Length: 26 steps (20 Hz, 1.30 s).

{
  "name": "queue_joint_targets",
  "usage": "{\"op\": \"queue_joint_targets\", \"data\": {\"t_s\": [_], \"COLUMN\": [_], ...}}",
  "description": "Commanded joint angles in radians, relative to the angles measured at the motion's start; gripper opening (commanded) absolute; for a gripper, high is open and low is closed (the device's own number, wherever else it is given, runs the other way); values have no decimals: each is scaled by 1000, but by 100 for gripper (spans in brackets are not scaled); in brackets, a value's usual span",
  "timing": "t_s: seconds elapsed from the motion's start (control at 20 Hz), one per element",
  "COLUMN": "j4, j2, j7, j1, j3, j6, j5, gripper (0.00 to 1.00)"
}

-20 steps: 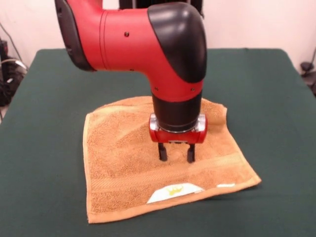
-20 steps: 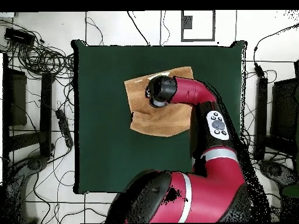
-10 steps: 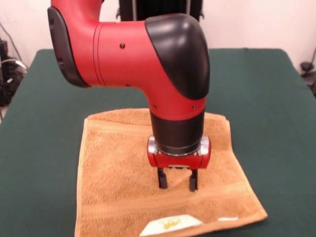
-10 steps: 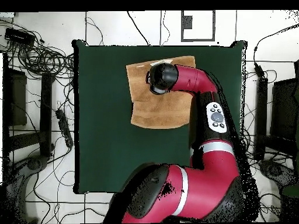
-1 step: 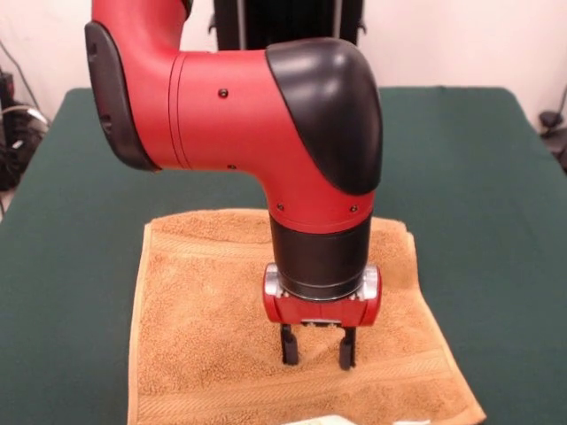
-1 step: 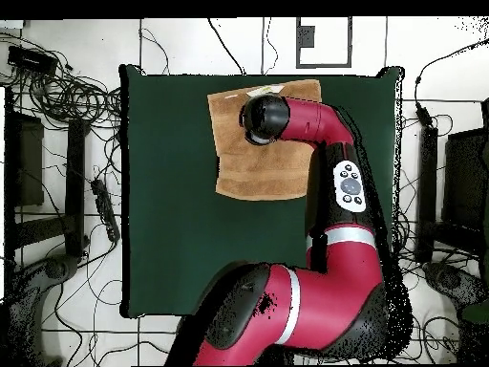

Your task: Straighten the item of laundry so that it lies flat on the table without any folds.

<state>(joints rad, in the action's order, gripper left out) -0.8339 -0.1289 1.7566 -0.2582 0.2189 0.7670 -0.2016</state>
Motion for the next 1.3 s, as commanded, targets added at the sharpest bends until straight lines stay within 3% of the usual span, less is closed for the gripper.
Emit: {"op": "queue_joint_targets", "data": {"t_s": [0.05,0.35,0.45,0.65,0.8,1.0,1.3], "j4": [36,-7,-108,-423,-571,-707,-813], "j2": [38,8,-59,-293,-426,-537,-636], "j7": [-140,-141,-89,23,47,78,89], "j1": [34,26,25,12,-6,-28,-37], "j3": [126,133,102,37,33,34,16], "j6": [-75,-134,-138,-141,-154,-170,-128], "j5": [-37,-53,-59,-46,-32,-15,-6], "gripper": [100,100,100,100,100,100,100]}}
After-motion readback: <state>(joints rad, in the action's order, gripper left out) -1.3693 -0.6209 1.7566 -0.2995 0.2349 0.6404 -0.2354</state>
